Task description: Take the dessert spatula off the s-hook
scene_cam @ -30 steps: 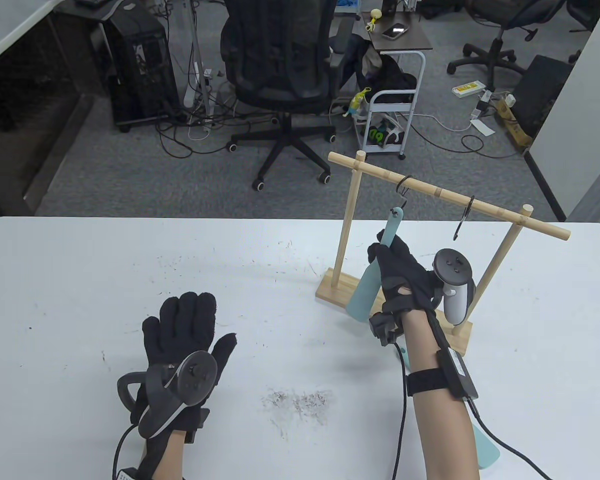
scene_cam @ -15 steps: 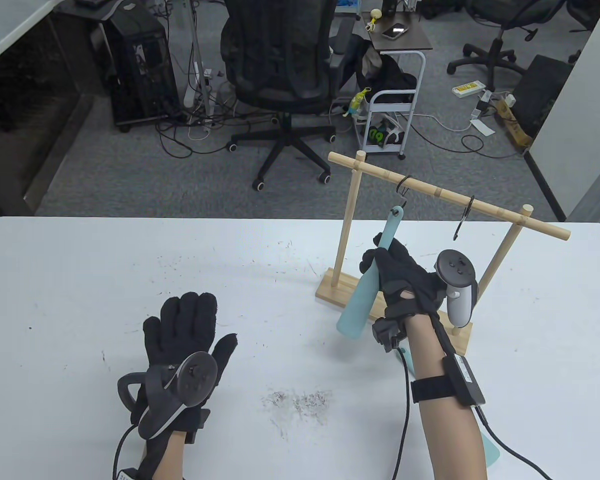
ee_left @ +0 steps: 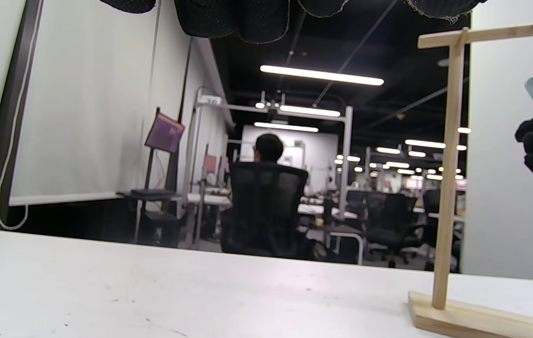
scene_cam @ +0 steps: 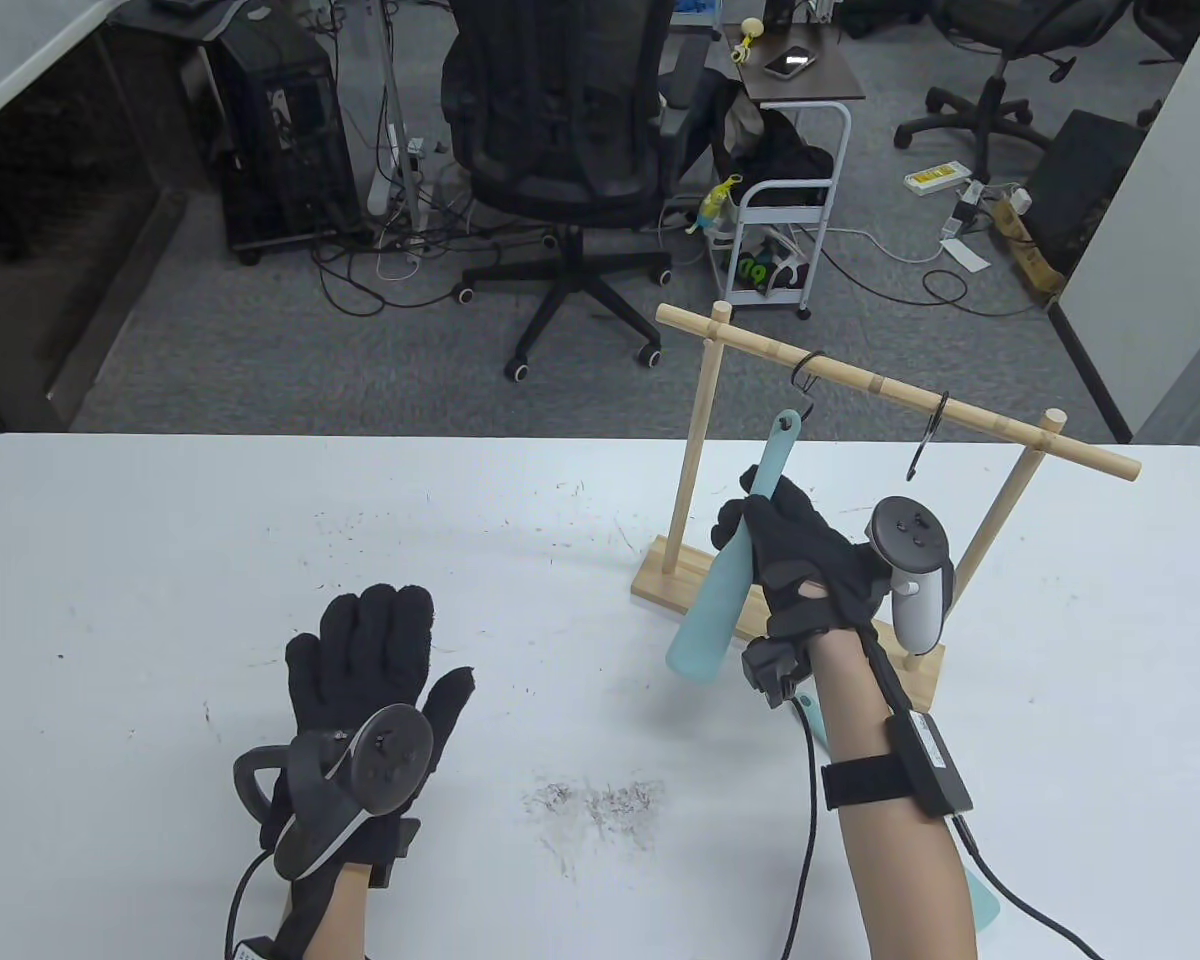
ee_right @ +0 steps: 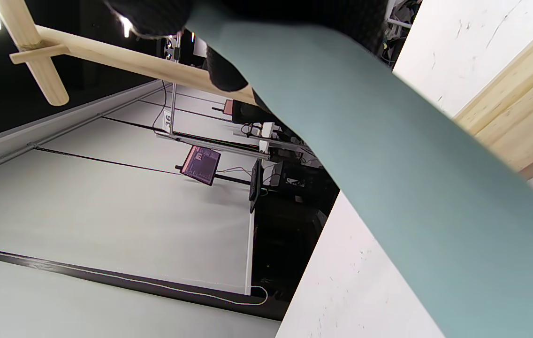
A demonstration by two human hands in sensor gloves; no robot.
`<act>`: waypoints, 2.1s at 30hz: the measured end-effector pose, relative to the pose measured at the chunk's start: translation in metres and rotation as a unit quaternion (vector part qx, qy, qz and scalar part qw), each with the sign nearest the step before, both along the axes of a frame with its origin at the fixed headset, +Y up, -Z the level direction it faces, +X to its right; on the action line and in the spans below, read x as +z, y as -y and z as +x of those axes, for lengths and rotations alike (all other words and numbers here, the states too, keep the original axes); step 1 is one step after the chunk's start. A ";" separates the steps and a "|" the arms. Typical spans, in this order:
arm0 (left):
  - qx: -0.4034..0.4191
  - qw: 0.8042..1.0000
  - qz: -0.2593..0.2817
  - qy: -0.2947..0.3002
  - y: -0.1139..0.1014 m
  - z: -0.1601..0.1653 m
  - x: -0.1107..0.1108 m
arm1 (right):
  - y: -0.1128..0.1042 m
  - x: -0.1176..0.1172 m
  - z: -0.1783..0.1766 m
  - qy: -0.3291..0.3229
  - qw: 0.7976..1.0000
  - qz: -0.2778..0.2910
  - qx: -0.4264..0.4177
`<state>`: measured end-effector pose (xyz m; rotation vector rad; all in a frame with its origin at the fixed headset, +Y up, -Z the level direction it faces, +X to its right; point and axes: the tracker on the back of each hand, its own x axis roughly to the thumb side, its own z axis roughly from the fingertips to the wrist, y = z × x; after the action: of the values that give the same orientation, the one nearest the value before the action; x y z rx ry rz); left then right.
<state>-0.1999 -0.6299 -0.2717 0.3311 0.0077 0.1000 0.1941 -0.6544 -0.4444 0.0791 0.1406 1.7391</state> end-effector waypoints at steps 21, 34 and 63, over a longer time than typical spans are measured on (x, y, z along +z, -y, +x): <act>0.000 1.000 0.001 0.002 0.000 0.000 0.000 | -0.015 0.012 -0.008 -0.025 0.999 0.021 0.005; -0.001 1.000 0.004 0.010 0.000 0.003 0.001 | 0.014 0.064 0.002 -0.098 0.992 0.001 0.075; -0.036 0.999 -0.028 0.012 0.014 0.018 -0.008 | 0.116 0.126 -0.023 -0.114 0.929 -0.074 0.343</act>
<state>-0.1820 -0.6443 -0.2802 0.2733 -0.0259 0.0329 0.1714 -0.7708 -0.3188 0.1321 0.5203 2.4089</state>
